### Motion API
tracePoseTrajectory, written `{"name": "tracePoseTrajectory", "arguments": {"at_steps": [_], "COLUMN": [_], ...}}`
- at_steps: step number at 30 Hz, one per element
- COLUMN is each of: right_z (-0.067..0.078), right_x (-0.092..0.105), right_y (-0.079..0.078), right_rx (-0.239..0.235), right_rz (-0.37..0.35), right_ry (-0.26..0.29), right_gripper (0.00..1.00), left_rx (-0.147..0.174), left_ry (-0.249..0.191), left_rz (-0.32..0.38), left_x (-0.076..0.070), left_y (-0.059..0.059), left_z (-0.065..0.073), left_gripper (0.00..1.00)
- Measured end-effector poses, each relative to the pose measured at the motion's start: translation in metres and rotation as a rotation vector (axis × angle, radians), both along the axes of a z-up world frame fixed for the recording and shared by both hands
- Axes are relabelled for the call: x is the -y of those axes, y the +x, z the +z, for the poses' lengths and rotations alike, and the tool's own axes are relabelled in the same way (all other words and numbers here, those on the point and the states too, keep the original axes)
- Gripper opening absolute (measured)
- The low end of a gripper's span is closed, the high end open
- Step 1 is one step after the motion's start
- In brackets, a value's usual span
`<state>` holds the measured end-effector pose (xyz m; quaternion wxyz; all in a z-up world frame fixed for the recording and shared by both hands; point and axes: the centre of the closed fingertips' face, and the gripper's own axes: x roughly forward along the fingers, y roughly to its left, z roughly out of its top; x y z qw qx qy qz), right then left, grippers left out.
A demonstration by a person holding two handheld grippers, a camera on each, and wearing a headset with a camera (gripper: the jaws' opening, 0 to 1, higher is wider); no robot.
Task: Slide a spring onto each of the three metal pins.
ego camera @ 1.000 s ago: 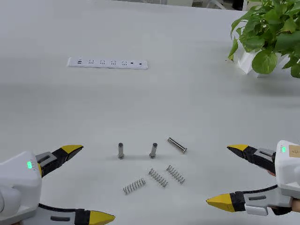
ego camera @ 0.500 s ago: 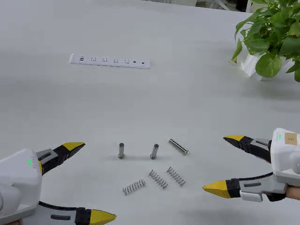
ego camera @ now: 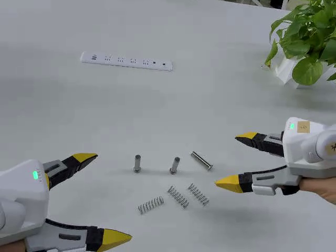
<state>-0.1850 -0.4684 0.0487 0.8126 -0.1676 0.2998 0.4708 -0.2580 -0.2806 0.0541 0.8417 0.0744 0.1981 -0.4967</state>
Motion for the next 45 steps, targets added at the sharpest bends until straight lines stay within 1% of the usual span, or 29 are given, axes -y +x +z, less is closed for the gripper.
{"name": "tracePoseTrajectory", "arguments": {"at_steps": [1, 3, 5, 9, 11, 15, 16, 17, 21, 23, 28, 34, 41, 45], "right_z": [-0.001, -0.002, -0.006, -0.006, -0.009, -0.012, -0.013, -0.015, -0.022, -0.025, -0.037, -0.051, -0.063, -0.069], "right_x": [-0.002, -0.006, -0.008, -0.015, -0.017, -0.024, -0.025, -0.027, -0.031, -0.033, -0.034, -0.036, -0.035, -0.035], "right_y": [0.002, 0.006, 0.009, 0.015, 0.017, 0.021, 0.021, 0.021, 0.024, 0.026, 0.033, 0.037, 0.039, 0.039], "right_rx": [-0.008, -0.008, -0.021, -0.025, -0.048, -0.063, -0.070, -0.088, -0.116, -0.124, -0.145, -0.188, -0.227, -0.254], "right_rz": [-0.002, 0.004, 0.007, 0.012, 0.009, 0.019, 0.018, 0.020, 0.024, 0.024, 0.019, 0.030, 0.033, 0.033], "right_ry": [0.001, -0.003, -0.023, -0.034, -0.060, -0.079, -0.083, -0.094, -0.117, -0.130, -0.181, -0.243, -0.286, -0.304], "right_gripper": [0.71, 0.69, 0.68, 0.64, 0.61, 0.56, 0.55, 0.54, 0.50, 0.47, 0.40, 0.31, 0.23, 0.19], "left_rx": [-0.001, -0.003, -0.007, -0.011, -0.011, -0.014, -0.015, -0.016, -0.020, -0.022, -0.028, -0.038, -0.041, -0.045], "left_ry": [0.000, -0.002, -0.006, -0.013, -0.019, -0.026, -0.028, -0.033, -0.039, -0.040, -0.046, -0.060, -0.072, -0.073], "left_rz": [0.001, 0.003, 0.006, 0.010, 0.016, 0.022, 0.023, 0.027, 0.035, 0.037, 0.042, 0.047, 0.051, 0.052], "left_x": [0.000, 0.000, -0.001, 0.000, -0.001, 0.000, 0.000, 0.000, -0.002, -0.002, -0.003, -0.001, -0.001, -0.002], "left_y": [0.000, 0.000, -0.001, -0.001, 0.000, 0.000, 0.000, 0.000, 0.001, 0.002, 0.002, 0.004, 0.006, 0.006], "left_z": [0.000, -0.001, -0.002, -0.003, -0.003, -0.003, -0.003, -0.003, -0.004, -0.004, -0.006, -0.008, -0.009, -0.010], "left_gripper": [0.99, 0.99, 0.99, 0.99, 0.99, 0.99, 0.99, 0.99, 0.99, 0.99, 0.99, 0.99, 0.99, 0.99]}}
